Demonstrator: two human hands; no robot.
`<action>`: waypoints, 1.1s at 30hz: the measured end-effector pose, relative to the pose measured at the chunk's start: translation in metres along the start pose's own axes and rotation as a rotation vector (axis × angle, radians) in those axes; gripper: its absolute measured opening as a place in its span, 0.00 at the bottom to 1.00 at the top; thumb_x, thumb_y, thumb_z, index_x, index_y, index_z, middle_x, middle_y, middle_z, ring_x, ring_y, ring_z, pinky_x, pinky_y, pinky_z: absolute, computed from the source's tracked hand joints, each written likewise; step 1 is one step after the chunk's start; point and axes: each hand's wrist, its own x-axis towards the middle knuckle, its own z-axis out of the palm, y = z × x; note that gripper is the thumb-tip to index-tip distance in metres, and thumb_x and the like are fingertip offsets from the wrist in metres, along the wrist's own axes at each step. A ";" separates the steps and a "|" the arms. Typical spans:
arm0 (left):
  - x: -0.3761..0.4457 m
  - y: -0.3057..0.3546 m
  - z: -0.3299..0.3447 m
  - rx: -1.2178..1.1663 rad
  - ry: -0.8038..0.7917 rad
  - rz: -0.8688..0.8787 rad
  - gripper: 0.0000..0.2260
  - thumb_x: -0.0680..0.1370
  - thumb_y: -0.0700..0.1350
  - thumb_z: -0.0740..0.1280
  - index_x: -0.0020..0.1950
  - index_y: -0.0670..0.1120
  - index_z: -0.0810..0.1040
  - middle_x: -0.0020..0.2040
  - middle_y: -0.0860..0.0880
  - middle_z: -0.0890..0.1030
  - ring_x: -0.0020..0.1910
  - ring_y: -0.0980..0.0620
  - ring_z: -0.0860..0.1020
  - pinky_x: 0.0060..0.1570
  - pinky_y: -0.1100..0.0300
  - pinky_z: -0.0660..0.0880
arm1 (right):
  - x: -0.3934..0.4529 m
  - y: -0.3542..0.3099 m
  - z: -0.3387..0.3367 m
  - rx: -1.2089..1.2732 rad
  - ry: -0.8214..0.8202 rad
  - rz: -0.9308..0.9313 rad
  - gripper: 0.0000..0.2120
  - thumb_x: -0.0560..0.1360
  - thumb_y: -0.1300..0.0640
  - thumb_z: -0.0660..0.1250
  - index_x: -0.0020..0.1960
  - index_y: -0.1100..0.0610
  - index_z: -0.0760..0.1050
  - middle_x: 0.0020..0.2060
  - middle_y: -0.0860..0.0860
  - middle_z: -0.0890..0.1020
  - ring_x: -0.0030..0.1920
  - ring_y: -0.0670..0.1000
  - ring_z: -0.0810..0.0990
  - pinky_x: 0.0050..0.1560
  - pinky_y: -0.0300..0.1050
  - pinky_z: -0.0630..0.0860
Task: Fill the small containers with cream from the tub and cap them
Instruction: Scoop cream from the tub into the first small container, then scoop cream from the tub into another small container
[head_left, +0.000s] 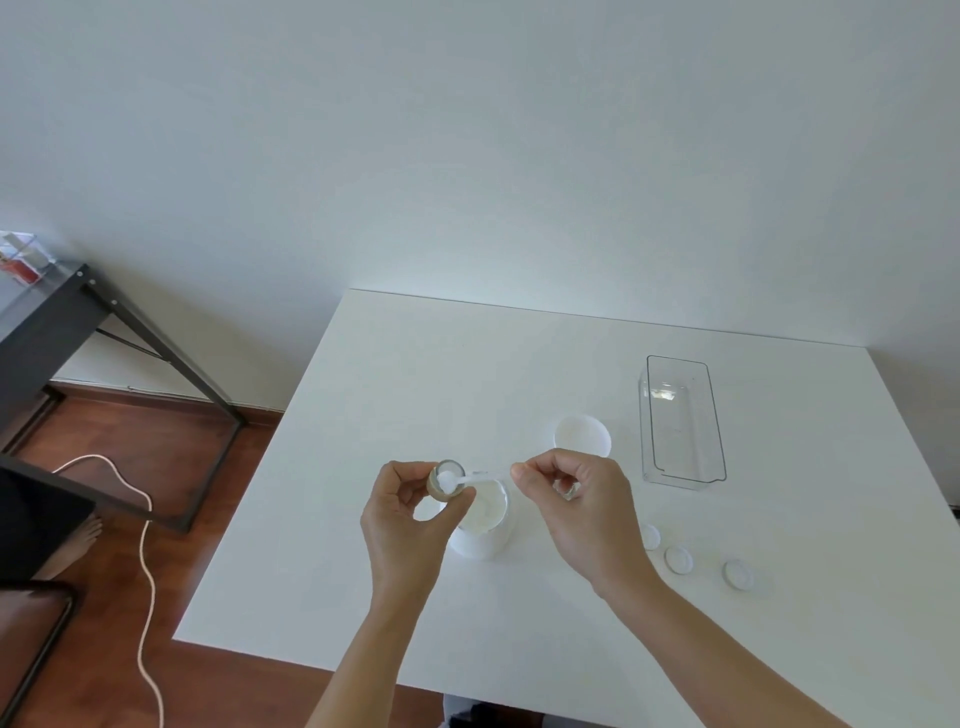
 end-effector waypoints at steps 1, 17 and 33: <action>0.000 0.000 0.000 0.007 0.001 0.000 0.18 0.66 0.33 0.81 0.45 0.51 0.79 0.45 0.49 0.86 0.49 0.49 0.85 0.55 0.55 0.79 | -0.001 0.000 0.002 0.023 -0.003 0.010 0.07 0.72 0.51 0.72 0.35 0.48 0.81 0.31 0.41 0.81 0.32 0.42 0.69 0.38 0.34 0.70; -0.023 -0.013 0.037 0.046 -0.506 -0.084 0.15 0.69 0.34 0.79 0.50 0.46 0.80 0.49 0.53 0.84 0.51 0.53 0.82 0.51 0.64 0.78 | 0.003 0.024 -0.075 0.537 0.172 0.546 0.08 0.75 0.56 0.69 0.37 0.55 0.79 0.31 0.47 0.70 0.32 0.46 0.66 0.36 0.42 0.58; -0.050 -0.107 0.126 0.775 -0.728 -0.002 0.16 0.72 0.45 0.77 0.57 0.48 0.78 0.55 0.52 0.78 0.59 0.50 0.73 0.55 0.61 0.66 | -0.041 0.090 -0.139 0.574 0.356 0.772 0.10 0.76 0.55 0.66 0.36 0.53 0.77 0.32 0.46 0.75 0.31 0.46 0.70 0.35 0.41 0.61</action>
